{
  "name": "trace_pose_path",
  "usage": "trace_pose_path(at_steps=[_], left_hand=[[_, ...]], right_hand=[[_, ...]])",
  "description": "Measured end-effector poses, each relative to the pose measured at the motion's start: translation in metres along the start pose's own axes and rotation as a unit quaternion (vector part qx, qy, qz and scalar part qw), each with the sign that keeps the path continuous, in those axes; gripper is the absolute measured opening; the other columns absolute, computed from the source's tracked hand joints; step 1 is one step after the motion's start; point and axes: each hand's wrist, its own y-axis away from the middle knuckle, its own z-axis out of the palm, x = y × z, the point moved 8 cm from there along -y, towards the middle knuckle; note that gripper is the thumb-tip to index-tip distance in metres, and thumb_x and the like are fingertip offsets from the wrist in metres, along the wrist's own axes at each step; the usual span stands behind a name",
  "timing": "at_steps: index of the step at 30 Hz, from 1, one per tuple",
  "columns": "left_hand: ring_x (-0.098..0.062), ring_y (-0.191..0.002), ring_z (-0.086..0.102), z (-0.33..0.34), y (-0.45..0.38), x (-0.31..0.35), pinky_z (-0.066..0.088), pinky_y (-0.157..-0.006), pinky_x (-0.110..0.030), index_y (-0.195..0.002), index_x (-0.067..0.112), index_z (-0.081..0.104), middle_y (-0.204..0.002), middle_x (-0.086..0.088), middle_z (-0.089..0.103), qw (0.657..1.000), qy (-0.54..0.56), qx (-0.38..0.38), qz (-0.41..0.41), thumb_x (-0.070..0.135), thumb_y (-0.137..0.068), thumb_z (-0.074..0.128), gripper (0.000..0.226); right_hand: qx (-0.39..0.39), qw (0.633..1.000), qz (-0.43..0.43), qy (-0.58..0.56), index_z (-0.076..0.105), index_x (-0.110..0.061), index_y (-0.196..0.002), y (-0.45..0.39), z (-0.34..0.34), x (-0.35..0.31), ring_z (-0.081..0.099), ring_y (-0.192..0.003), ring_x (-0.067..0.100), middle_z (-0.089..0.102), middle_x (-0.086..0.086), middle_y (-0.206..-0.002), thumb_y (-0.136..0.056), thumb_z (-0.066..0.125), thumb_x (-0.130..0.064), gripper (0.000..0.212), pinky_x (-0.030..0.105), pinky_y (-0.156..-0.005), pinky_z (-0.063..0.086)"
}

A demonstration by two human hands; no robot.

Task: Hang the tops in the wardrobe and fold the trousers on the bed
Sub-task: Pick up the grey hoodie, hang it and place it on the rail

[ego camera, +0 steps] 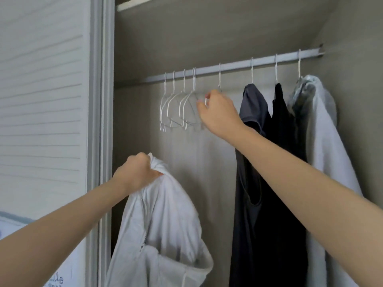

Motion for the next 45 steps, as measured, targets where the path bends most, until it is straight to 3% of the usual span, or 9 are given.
trace_pose_path(at_steps=[7, 11, 15, 18, 24, 28, 34, 38, 45], left_hand=[[-0.026, -0.078, 0.066, 0.002, -0.028, 0.002, 0.053, -0.068, -0.039, -0.070, 0.013, 0.056, -0.073, -0.003, 0.062, 0.985, -0.131, -0.083, 0.069, 0.039, -0.080, 0.070, 0.031], [-0.019, -0.071, 0.061, -0.010, -0.039, -0.007, 0.050, -0.062, -0.034, -0.082, 0.017, 0.061, -0.072, 0.003, 0.059, 0.974, -0.212, -0.019, 0.083, 0.060, -0.080, 0.063, 0.043], [-0.011, -0.062, 0.051, -0.016, -0.041, -0.012, 0.037, -0.053, -0.028, -0.068, 0.026, 0.045, -0.067, 0.008, 0.052, 0.960, -0.263, 0.030, 0.089, 0.066, -0.081, 0.058, 0.044], [-0.011, -0.064, 0.052, -0.014, -0.042, -0.009, 0.036, -0.054, -0.028, -0.080, 0.024, 0.056, -0.068, 0.009, 0.052, 0.958, -0.270, 0.027, 0.094, 0.067, -0.081, 0.056, 0.043], [-0.013, -0.067, 0.055, -0.005, -0.045, -0.010, 0.039, -0.056, -0.028, -0.073, 0.026, 0.049, -0.070, 0.008, 0.053, 0.958, -0.271, 0.011, 0.097, 0.068, -0.081, 0.056, 0.043], [-0.014, -0.072, 0.059, -0.001, -0.044, -0.016, 0.045, -0.059, -0.028, -0.074, 0.024, 0.050, -0.074, 0.008, 0.057, 0.961, -0.264, 0.004, 0.088, 0.068, -0.081, 0.056, 0.045], [-0.014, -0.069, 0.055, -0.002, -0.039, -0.017, 0.045, -0.062, -0.028, -0.066, 0.030, 0.042, -0.070, 0.011, 0.051, 0.967, -0.242, 0.025, 0.082, 0.061, -0.085, 0.055, 0.038], [-0.009, -0.069, 0.058, -0.002, -0.031, -0.021, 0.041, -0.055, -0.025, -0.089, 0.032, 0.062, -0.073, 0.011, 0.060, 0.980, -0.182, 0.040, 0.075, 0.053, -0.087, 0.054, 0.022], [-0.021, -0.073, 0.067, 0.017, -0.006, -0.049, 0.055, -0.071, -0.040, -0.073, 0.024, 0.071, -0.070, 0.002, 0.070, 0.999, 0.041, 0.015, -0.023, 0.034, -0.083, 0.066, 0.015]], right_hand=[[-0.026, 0.973, 0.227, -0.032, 0.029, 0.004, -0.142, -0.078, 0.025, 0.053, 0.040, -0.130, 0.036, 0.036, 0.020, -0.146, -0.100, 0.036, -0.040, 0.062, 0.040, -0.107, 0.036], [-0.110, 0.952, 0.265, -0.109, 0.040, -0.004, -0.133, -0.086, 0.049, 0.067, 0.048, -0.120, 0.032, 0.046, 0.017, -0.138, -0.100, 0.040, -0.026, 0.040, 0.039, -0.095, 0.044], [-0.182, 0.896, 0.350, -0.204, 0.044, -0.012, -0.125, -0.078, 0.075, 0.084, 0.052, -0.113, 0.028, 0.057, 0.006, -0.107, -0.090, 0.057, -0.042, 0.048, 0.049, -0.076, 0.047], [-0.197, 0.877, 0.368, -0.236, 0.053, -0.011, -0.112, -0.085, 0.089, 0.088, 0.050, -0.091, 0.028, 0.055, 0.004, -0.100, -0.084, 0.062, -0.054, 0.052, 0.054, -0.077, 0.045], [-0.194, 0.865, 0.372, -0.275, 0.055, -0.021, -0.110, -0.093, 0.115, 0.079, 0.045, -0.095, 0.026, 0.047, 0.001, -0.112, -0.090, 0.057, -0.043, 0.029, 0.057, -0.093, 0.040], [-0.104, 0.866, 0.357, -0.334, 0.048, -0.021, -0.117, -0.099, 0.106, 0.077, 0.047, -0.091, 0.026, 0.054, 0.003, -0.104, -0.092, 0.048, -0.020, 0.024, 0.059, -0.076, 0.040], [0.004, 0.863, 0.310, -0.398, 0.056, -0.013, -0.106, -0.103, 0.075, 0.078, 0.042, -0.062, 0.015, 0.052, 0.001, -0.078, -0.093, 0.038, -0.013, 0.022, 0.037, -0.080, 0.043], [0.018, 0.891, 0.269, -0.366, 0.059, -0.012, -0.098, -0.082, 0.052, 0.063, 0.041, -0.058, 0.013, 0.053, 0.001, -0.077, -0.092, 0.038, -0.012, 0.021, 0.028, -0.060, 0.033], [0.021, 0.922, 0.222, -0.316, 0.056, -0.017, -0.070, 0.017, 0.016, 0.038, 0.040, -0.060, 0.011, 0.050, -0.004, -0.069, -0.088, 0.044, -0.014, 0.022, 0.025, -0.056, 0.032]])
